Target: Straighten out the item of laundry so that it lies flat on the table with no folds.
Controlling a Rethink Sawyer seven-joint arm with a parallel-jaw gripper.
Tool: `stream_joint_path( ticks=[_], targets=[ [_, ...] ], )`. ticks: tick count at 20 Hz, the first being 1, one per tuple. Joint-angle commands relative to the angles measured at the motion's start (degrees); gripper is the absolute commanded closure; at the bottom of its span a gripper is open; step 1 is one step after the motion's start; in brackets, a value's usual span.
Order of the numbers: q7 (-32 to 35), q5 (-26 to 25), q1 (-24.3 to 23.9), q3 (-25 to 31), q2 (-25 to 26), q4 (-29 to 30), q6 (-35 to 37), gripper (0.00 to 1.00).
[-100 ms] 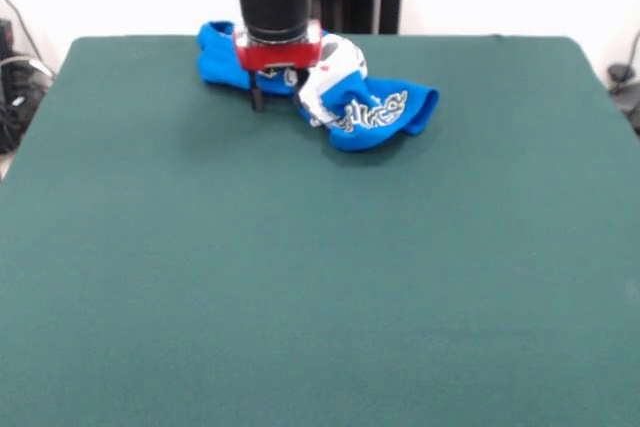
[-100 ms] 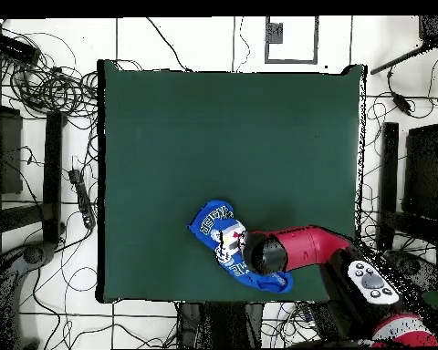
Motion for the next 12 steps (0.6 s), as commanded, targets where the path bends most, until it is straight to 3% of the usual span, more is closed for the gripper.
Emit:
stream_joint_path(
  ticks=[1, 12],
  targets=[
    [5.74, 0.46, 2.55, 0.11, -2.02, 7.27, -3.42, 0.0],
    [3.09, 5.48, -0.31, 2.17, -14.95, 18.64, 1.28, 0.0]
  ],
)
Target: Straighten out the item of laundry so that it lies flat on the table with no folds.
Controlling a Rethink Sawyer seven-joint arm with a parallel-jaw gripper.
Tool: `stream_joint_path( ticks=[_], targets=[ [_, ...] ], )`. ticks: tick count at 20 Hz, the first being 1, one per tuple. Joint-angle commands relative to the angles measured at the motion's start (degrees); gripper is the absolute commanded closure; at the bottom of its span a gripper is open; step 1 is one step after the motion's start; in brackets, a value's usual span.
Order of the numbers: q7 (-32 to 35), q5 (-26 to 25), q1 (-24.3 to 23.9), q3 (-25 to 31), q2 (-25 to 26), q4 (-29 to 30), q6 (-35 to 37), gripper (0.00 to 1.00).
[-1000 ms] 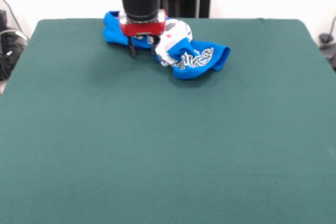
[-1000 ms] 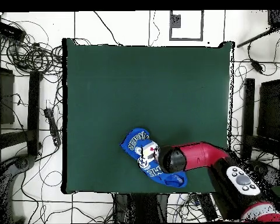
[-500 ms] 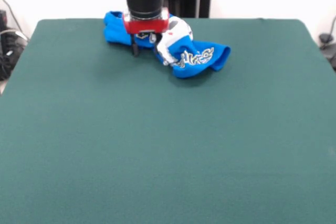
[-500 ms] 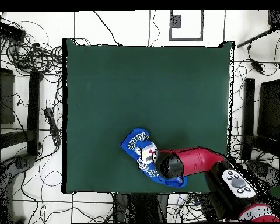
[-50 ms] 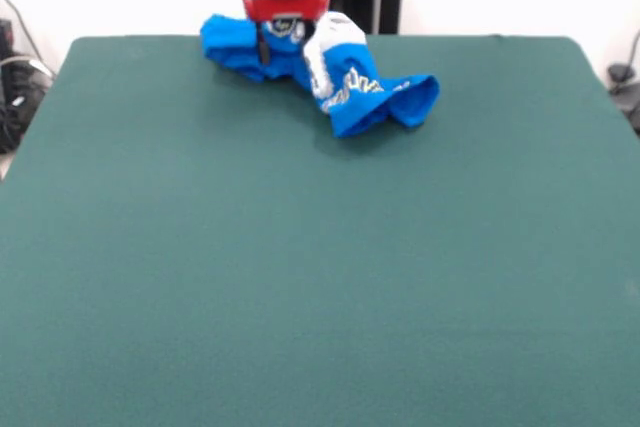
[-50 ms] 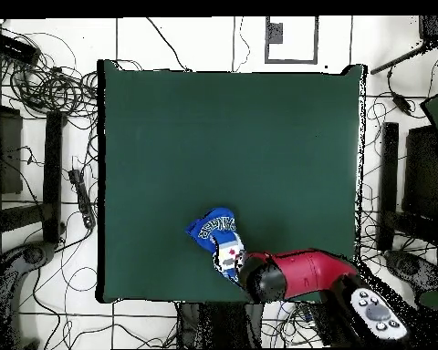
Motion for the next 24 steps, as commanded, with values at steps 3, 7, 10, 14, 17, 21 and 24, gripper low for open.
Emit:
stream_joint_path(
  ticks=[3, 7, 10, 14, 17, 21, 24],
  targets=[
    [2.64, 4.59, 0.55, 2.92, -6.96, 8.34, 2.77, 0.0],
    [2.41, 5.14, 0.99, 3.02, -7.07, 8.06, 3.28, 0.0],
    [2.89, 5.79, 1.73, 2.89, -8.05, 9.2, 3.33, 0.0],
    [6.94, 5.74, 4.97, 0.88, -7.54, 11.05, 0.18, 0.0],
    [10.33, 5.42, 8.2, -1.21, -6.1, 11.49, -2.81, 0.0],
    [14.63, 4.84, 13.5, -5.56, -2.28, 11.25, -8.39, 0.0],
    [17.38, 5.17, 17.68, -9.66, 1.2, 11.53, -14.1, 0.0]
  ],
)
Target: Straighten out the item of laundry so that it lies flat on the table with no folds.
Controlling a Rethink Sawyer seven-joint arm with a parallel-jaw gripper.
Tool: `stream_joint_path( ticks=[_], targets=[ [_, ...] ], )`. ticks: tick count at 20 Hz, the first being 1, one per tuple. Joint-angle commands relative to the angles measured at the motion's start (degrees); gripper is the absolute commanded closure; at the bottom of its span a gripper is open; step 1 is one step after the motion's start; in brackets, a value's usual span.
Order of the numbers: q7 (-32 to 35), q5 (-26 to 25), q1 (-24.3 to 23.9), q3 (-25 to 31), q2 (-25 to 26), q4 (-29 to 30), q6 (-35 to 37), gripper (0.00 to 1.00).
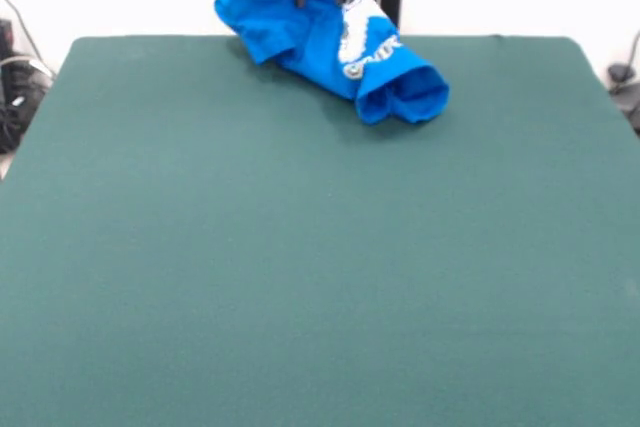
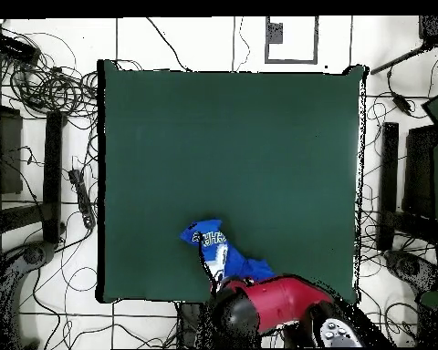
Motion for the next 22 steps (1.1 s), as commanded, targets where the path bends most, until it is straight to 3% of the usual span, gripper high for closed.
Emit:
stream_joint_path(
  ticks=[1, 6, 9, 22],
  targets=[
    [18.14, 3.04, 9.86, -6.81, 9.18, 3.06, -13.58, 0.0],
    [19.4, 6.76, 14.66, -10.32, 14.26, 2.81, -20.87, 0.0],
    [17.98, 8.75, 14.95, -10.43, 15.33, 2.64, -22.1, 0.0],
    [5.43, 11.65, 4.36, -4.42, -1.62, 5.84, -4.68, 0.0]
  ],
)
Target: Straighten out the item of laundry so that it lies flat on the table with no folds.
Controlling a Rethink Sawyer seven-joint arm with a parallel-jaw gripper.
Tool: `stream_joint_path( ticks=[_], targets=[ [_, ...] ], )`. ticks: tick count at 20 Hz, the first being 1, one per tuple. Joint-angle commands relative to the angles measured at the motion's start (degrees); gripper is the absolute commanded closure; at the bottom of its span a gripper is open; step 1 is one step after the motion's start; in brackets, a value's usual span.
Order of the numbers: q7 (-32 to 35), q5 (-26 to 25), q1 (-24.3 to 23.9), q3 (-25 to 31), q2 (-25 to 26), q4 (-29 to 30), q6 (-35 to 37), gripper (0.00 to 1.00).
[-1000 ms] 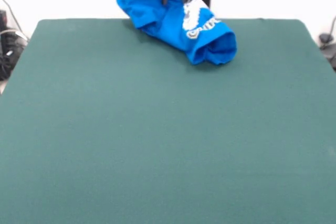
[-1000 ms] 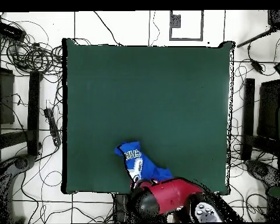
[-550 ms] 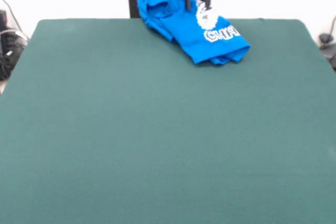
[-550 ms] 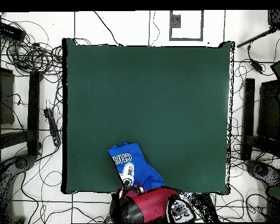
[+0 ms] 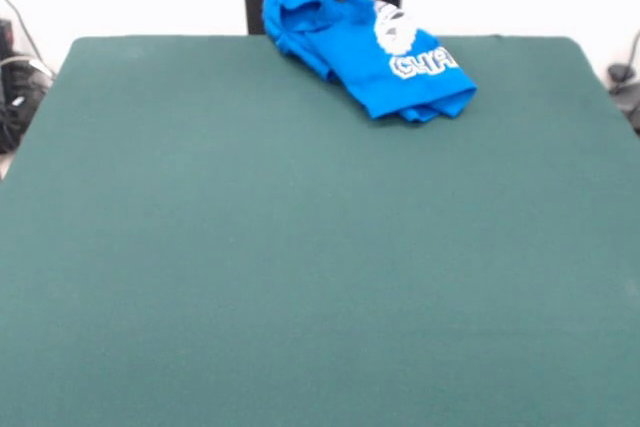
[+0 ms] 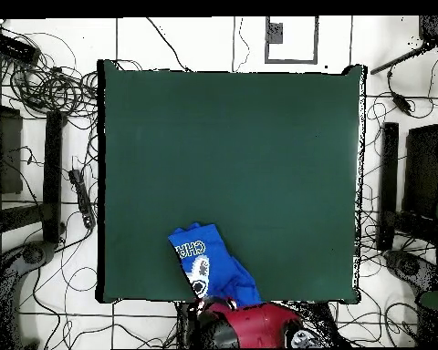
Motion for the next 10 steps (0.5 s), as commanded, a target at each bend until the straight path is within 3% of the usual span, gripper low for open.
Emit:
stream_joint_path(
  ticks=[1, 6, 10],
  targets=[
    [2.52, 5.07, -3.43, 5.04, -8.78, 0.62, 11.09, 0.0],
    [-0.77, 5.28, -7.09, 7.16, -14.12, 1.56, 16.22, 0.0],
    [-1.15, 4.16, -8.4, 8.09, -13.56, 0.33, 16.98, 0.0]
  ],
)
